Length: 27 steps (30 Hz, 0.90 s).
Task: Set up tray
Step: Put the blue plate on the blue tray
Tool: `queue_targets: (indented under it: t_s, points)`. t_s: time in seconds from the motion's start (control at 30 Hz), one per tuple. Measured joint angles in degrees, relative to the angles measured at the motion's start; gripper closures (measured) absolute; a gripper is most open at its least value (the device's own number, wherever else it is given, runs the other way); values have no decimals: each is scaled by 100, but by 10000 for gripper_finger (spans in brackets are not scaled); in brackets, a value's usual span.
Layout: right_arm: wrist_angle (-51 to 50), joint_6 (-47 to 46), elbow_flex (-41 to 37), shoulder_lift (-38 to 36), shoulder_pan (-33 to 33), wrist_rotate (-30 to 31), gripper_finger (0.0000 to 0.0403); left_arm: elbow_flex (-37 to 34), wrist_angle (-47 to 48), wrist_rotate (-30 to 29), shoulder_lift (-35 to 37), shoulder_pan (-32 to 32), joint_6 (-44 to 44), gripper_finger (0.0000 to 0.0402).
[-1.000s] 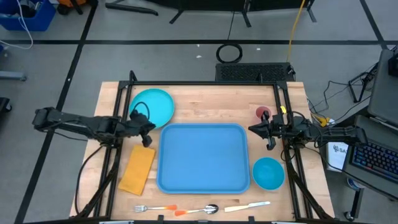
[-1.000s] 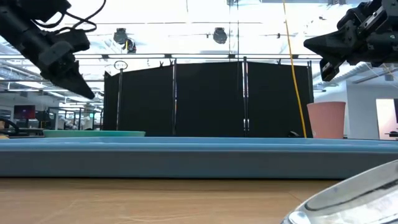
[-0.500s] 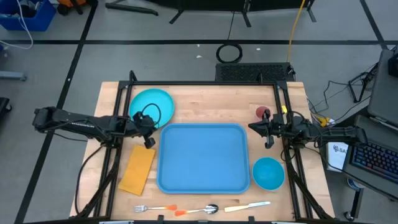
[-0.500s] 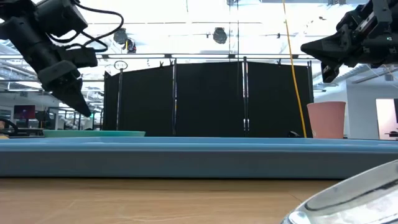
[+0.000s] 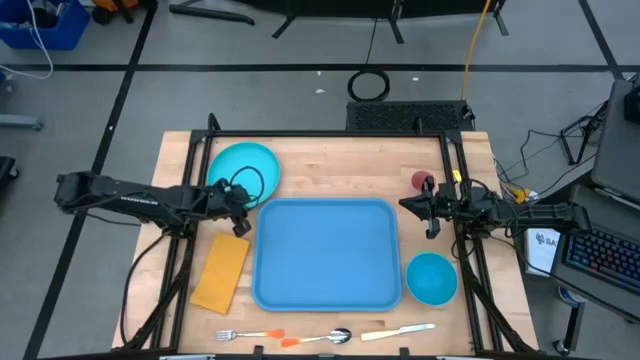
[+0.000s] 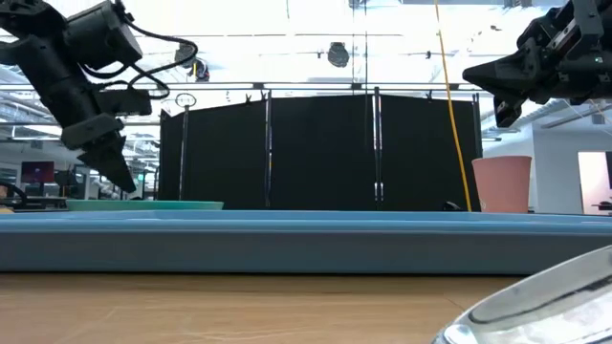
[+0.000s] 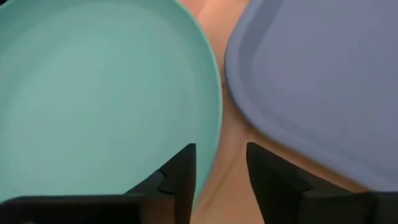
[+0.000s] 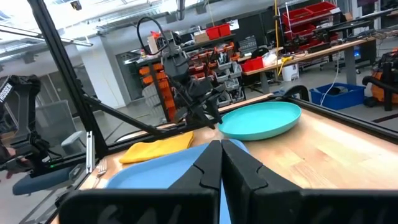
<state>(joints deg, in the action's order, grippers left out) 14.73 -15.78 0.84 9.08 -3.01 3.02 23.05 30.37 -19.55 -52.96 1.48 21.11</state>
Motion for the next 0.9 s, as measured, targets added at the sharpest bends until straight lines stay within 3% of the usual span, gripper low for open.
queue_targets:
  t_s: [0.23,0.37,0.9]
  points:
    - [-1,-1,0,0,0,-1,403,0,-8,-54,-440,2,-110,232]
    - [-1,0,0,0,0,4,403,0,-3,-381,-600,1,-113,231]
    - [-42,1,0,0,0,16,403,0,-22,-413,-670,84,-86,231]
